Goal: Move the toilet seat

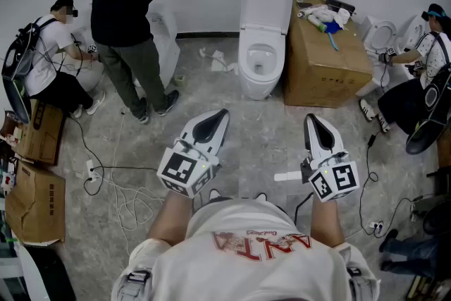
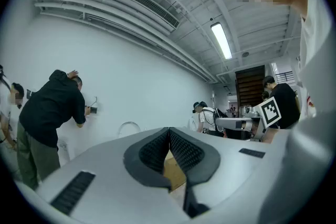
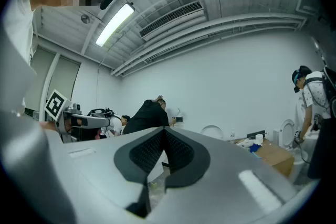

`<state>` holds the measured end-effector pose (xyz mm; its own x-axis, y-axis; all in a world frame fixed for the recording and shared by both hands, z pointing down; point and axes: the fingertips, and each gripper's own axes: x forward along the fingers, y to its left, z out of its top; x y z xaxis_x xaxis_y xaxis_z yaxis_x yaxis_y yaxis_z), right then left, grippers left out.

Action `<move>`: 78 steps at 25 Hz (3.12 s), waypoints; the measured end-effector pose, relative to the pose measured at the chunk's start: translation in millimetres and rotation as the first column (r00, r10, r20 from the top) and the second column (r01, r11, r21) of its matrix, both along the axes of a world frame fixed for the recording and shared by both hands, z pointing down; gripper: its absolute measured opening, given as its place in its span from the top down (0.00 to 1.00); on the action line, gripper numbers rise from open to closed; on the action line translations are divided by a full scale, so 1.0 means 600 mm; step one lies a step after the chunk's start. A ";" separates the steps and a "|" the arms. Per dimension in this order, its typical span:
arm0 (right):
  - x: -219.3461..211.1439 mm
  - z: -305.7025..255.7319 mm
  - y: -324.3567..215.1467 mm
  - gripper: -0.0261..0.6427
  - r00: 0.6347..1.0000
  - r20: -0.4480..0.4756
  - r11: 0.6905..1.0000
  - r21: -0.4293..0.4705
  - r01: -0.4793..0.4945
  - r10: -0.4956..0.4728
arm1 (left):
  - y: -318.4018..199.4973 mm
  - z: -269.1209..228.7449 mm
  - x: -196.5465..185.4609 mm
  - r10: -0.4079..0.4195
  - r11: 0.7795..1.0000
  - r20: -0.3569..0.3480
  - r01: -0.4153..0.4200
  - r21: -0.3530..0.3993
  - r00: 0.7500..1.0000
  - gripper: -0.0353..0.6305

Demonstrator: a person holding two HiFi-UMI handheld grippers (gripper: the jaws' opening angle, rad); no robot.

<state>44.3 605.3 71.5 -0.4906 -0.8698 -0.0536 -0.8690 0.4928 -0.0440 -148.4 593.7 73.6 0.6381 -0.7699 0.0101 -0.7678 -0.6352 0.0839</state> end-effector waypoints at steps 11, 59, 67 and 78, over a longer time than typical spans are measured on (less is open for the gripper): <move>-0.008 -0.001 0.001 0.96 1.000 0.001 1.000 0.001 0.001 -0.001 | 0.002 0.000 -0.005 0.002 1.000 -0.006 -0.002 -0.003 1.000 0.93; 0.011 0.072 -0.359 0.96 0.996 0.090 0.996 -0.091 0.023 -0.015 | -0.348 0.058 0.012 0.000 0.996 0.034 0.003 -0.090 0.999 0.93; 0.140 0.084 -0.469 0.96 0.993 0.100 0.992 -0.109 0.070 -0.060 | -0.448 0.062 0.145 -0.032 0.994 0.051 0.037 -0.102 0.998 0.93; 0.202 0.130 -0.579 0.96 0.992 0.114 0.981 -0.177 0.074 -0.054 | -0.558 0.083 0.213 -0.027 0.992 0.053 0.033 -0.119 0.998 0.93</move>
<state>165.4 257.9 149.4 -0.5455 -0.8369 0.0451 -0.8210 0.5228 -0.2296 -20.6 259.2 123.6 0.6113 -0.7798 0.1353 -0.7913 -0.6000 0.1176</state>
